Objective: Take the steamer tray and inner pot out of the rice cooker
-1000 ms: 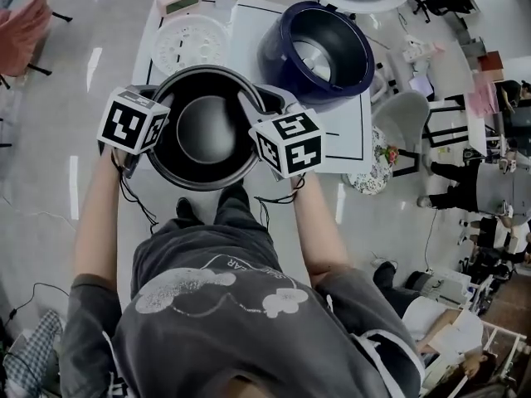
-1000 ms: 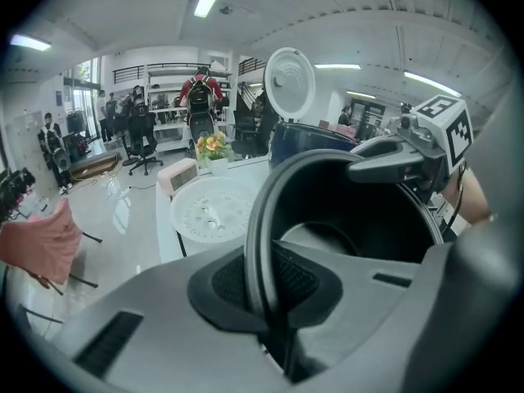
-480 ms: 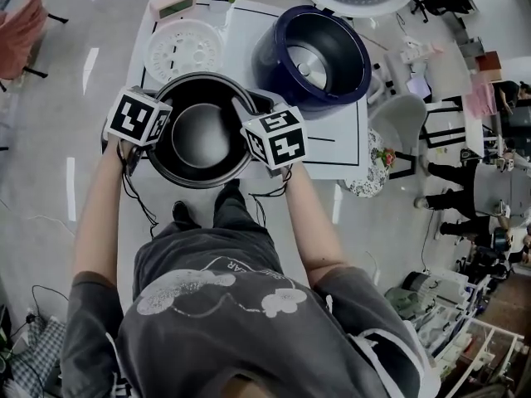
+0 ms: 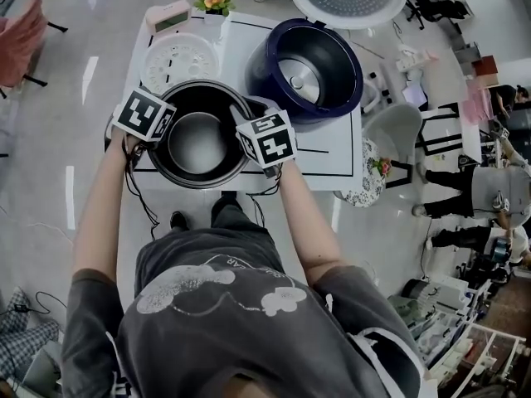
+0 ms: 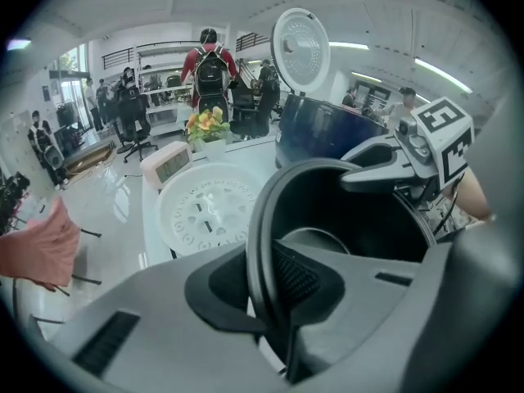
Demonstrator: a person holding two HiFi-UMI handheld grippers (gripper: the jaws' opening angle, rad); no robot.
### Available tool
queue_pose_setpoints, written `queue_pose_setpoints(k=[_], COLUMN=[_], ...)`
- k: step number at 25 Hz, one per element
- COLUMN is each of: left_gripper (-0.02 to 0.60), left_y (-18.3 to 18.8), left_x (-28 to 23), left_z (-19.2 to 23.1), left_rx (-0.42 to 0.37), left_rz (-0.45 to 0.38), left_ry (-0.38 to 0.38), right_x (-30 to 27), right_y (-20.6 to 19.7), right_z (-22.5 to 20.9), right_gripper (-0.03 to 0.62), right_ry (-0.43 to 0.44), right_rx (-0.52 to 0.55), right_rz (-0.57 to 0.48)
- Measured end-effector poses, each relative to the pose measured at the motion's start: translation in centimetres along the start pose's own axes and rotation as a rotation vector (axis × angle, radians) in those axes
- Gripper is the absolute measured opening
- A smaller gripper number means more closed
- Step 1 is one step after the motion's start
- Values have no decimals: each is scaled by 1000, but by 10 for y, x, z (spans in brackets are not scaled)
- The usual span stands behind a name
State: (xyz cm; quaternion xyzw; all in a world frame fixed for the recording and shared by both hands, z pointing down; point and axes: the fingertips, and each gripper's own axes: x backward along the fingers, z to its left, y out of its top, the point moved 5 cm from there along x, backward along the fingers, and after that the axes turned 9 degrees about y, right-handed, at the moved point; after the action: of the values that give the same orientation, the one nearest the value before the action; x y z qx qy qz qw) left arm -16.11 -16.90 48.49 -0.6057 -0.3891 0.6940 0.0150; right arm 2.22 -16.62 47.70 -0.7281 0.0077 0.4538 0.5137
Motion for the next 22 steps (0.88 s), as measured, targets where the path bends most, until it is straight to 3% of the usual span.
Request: queue_pose_setpoints(k=[4, 10, 15, 19, 22], left_gripper=[109, 238, 255, 255, 255], left_y=[6, 7, 5, 7, 3], left_x=[6, 14, 35, 71, 92], left_z=[-3, -5, 2, 7, 1], left_rx=[-32, -14, -9, -38, -65], left_rz=[-41, -94, -221, -364, -431], left_ry=[4, -3, 76, 168, 188], right_x=[3, 15, 36, 63, 89], right_y=[-2, -2, 5, 12, 12], right_z=[-1, 2, 11, 28, 41], right_gripper=[117, 221, 227, 225, 219], right_ry=[7, 6, -63, -152, -242], right_rx=[-17, -62, -58, -54, -76], right_rz=[-20, -67, -132, -215, -294])
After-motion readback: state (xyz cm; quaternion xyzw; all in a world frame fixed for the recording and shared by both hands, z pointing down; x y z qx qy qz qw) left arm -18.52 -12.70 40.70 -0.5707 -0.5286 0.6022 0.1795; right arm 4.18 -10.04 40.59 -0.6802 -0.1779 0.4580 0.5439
